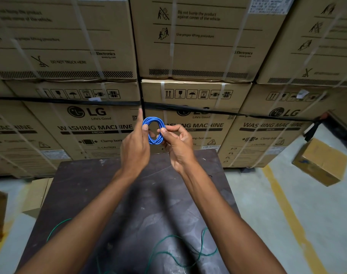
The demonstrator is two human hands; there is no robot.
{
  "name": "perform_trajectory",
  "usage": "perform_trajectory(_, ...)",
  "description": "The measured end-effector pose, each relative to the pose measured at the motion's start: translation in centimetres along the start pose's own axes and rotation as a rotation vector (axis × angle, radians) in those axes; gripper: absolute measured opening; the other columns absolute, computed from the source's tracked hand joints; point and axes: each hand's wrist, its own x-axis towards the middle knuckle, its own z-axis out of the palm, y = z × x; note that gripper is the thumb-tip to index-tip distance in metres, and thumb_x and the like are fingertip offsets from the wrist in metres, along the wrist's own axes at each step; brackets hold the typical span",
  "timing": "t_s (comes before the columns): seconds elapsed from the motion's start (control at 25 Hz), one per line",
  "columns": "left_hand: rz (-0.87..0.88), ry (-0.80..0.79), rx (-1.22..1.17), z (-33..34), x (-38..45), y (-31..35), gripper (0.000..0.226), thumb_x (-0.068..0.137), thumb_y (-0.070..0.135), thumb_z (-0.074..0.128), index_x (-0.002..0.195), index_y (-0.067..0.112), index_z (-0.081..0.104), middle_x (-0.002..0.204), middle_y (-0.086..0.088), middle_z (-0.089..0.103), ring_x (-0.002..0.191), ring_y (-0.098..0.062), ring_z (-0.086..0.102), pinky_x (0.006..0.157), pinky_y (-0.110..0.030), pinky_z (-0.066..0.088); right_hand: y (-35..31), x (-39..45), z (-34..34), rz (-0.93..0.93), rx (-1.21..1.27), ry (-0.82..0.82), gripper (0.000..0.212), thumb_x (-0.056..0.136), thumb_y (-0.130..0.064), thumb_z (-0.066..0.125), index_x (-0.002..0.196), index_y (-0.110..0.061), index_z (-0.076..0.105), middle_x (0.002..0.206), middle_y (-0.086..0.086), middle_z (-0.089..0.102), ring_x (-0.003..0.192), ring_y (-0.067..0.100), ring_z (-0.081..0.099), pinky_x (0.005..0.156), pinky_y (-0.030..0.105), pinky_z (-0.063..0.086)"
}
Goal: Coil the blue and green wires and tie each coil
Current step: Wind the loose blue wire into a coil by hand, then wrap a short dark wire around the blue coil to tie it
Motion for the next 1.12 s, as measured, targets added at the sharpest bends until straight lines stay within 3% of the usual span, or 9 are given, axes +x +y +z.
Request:
perform_trajectory(0.08, 0.012, -0.068, 0.084, -0.2, 0.6, -0.6, 0.046, 0.108, 0.047, 0.022, 0.123, 0.021, 0.057, 0.079, -0.006, 0.067, 0.078, -0.036, 0.065, 0.065, -0.045, 0.046, 0.1, -0.1, 0.1, -0.018, -0.014, 0.034, 0.02, 0.089, 0.006, 0.072, 0.087, -0.012, 0.063, 0.087, 0.017, 0.075, 0.078, 0.022, 0.069, 0.073, 0.03, 0.052)
perform_trajectory(0.16, 0.024, -0.163, -0.011, -0.4, 0.8, -1.1, 0.042, 0.109, 0.044, 0.024, 0.102, 0.019, 0.057, 0.084, -0.007, 0.067, 0.085, -0.038, 0.064, 0.072, -0.047, 0.049, 0.3, -0.2, 0.1, -0.035, -0.028, 0.058, 0.02, 0.088, 0.006, 0.072, 0.087, -0.011, 0.063, 0.092, 0.022, 0.074, 0.082, 0.025, 0.07, 0.069, 0.027, 0.054)
perform_trajectory(0.28, 0.029, -0.251, -0.175, -0.8, 0.9, -1.6, 0.041, 0.107, 0.044, 0.027, 0.102, 0.018, 0.058, 0.091, -0.001, 0.064, 0.089, -0.031, 0.063, 0.08, -0.044, 0.048, 0.6, -0.7, 0.3, -0.052, -0.043, 0.061, 0.02, 0.088, 0.007, 0.072, 0.089, -0.01, 0.063, 0.094, 0.023, 0.074, 0.082, 0.026, 0.07, 0.069, 0.027, 0.055)
perform_trajectory(0.48, 0.079, -0.259, -0.173, -1.6, 1.2, -2.2, 0.03, 0.105, 0.045, 0.026, 0.093, 0.027, 0.047, 0.082, 0.008, 0.054, 0.079, -0.019, 0.053, 0.071, -0.038, 0.04, 1.0, -1.4, 0.6, -0.036, -0.051, 0.011, 0.019, 0.089, 0.007, 0.072, 0.09, -0.01, 0.062, 0.088, 0.017, 0.076, 0.076, 0.02, 0.071, 0.073, 0.03, 0.053)
perform_trajectory(0.72, 0.06, -0.212, -0.136, -1.3, 0.8, -2.6, 0.029, 0.106, 0.042, 0.026, 0.093, 0.024, 0.046, 0.079, 0.006, 0.052, 0.078, -0.024, 0.053, 0.072, -0.041, 0.042, 0.9, -1.5, -0.7, -0.036, -0.191, -0.098, 0.014, 0.094, -0.005, 0.071, 0.106, -0.007, 0.066, 0.102, 0.022, 0.074, 0.092, 0.028, 0.069, 0.087, 0.041, 0.058)
perform_trajectory(0.92, 0.036, -0.251, -0.045, -0.3, 0.1, -3.3, 0.047, 0.105, 0.049, 0.022, 0.107, 0.013, 0.053, 0.091, -0.01, 0.064, 0.089, -0.037, 0.061, 0.078, -0.05, 0.049, 2.4, -1.4, -2.9, -0.139, -0.458, -0.041, 0.02, 0.1, -0.01, 0.062, 0.119, -0.008, 0.07, 0.113, 0.01, 0.075, 0.096, 0.019, 0.071, 0.091, 0.037, 0.057)
perform_trajectory(1.12, 0.004, -0.341, -0.011, 1.9, -2.5, -4.2, 0.033, 0.109, 0.042, 0.027, 0.098, 0.017, 0.047, 0.091, -0.007, 0.06, 0.092, -0.038, 0.061, 0.075, -0.046, 0.044, 6.1, -1.8, -7.9, -0.158, -0.766, 0.017, 0.034, 0.096, -0.015, 0.067, 0.13, -0.013, 0.066, 0.127, 0.0, 0.069, 0.112, 0.014, 0.066, 0.096, 0.028, 0.053)
